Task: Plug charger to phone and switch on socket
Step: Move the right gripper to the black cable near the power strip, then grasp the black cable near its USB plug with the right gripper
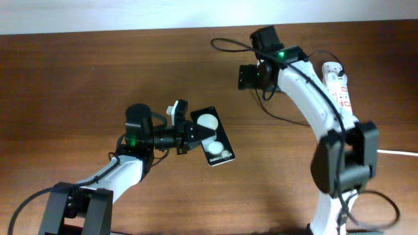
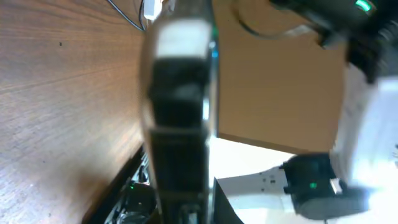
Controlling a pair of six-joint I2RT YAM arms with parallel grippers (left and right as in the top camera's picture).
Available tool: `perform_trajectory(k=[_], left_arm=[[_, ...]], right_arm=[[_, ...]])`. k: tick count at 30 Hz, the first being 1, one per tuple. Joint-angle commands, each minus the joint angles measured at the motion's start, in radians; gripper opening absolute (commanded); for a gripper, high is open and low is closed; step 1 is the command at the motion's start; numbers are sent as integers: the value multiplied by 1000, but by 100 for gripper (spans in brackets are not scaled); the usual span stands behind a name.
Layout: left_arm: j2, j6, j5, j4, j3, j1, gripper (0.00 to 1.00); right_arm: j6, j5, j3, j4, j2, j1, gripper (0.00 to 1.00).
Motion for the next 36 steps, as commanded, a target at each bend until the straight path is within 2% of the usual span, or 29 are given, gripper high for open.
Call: perform_trajectory(k=[1, 3, 4, 6, 7, 8, 12, 13, 16, 18, 21, 22, 23, 24, 25, 26, 27, 28, 29, 32, 34, 36], left_arm=[[-8, 31, 18, 8, 14, -1, 0], [-8, 31, -7, 8, 14, -1, 0], [-8, 31, -15, 8, 14, -1, 1], [-8, 31, -18, 8, 15, -1, 1], [-8, 31, -18, 8, 15, -1, 0], [-8, 31, -18, 8, 14, -1, 0], [-8, 31, -18, 8, 14, -1, 0], [-8, 31, -18, 8, 15, -1, 0], [-8, 31, -18, 8, 14, -1, 0], [-8, 31, -18, 8, 15, -1, 0], [-8, 31, -18, 8, 15, -1, 0], [-8, 31, -18, 8, 14, -1, 1], [-8, 31, -18, 8, 14, -1, 2], [-8, 31, -18, 8, 14, -1, 2], [-8, 31, -18, 8, 14, -1, 2], [-8, 31, -18, 8, 14, -1, 3], [-8, 31, -18, 8, 15, -1, 4], [-8, 31, -19, 8, 15, -1, 4], [-8, 31, -25, 8, 14, -1, 4], [-8, 31, -44, 8, 14, -1, 3], [-8, 31, -45, 8, 14, -1, 1], [-8, 31, -48, 8, 14, -1, 0]], right_arm=[[-31, -36, 16, 61, 96, -65, 98], [-50, -41, 16, 92, 151, -72, 90], [-64, -63, 16, 95, 171, -69, 82], [-94, -116, 14, 103, 199, -69, 77], [-94, -115, 14, 103, 212, -69, 71], [-94, -116, 14, 97, 223, -70, 57], [-94, -116, 14, -1, 224, -70, 17], [-93, -119, 14, -43, 224, -70, 12], [-94, -213, 14, -259, 224, -52, 7], [-106, -212, 12, -349, 224, -2, 7], [-139, -212, 12, -371, 224, 90, 7], [-158, -212, 12, -367, 224, 124, 11], [-158, -211, 12, -359, 224, 150, 28], [-158, -212, 12, -349, 224, 163, 39], [-157, -212, 12, -325, 224, 167, 59], [-157, -212, 13, -308, 224, 162, 73], [-156, -212, 26, -291, 224, 145, 80], [-132, -211, 47, -276, 224, 124, 84], [-89, -212, 68, -259, 224, 103, 86], [184, -216, 86, -126, 226, -12, 86], [208, -291, 86, -50, 229, -65, 85], [208, -336, 86, -31, 229, -90, 76]])
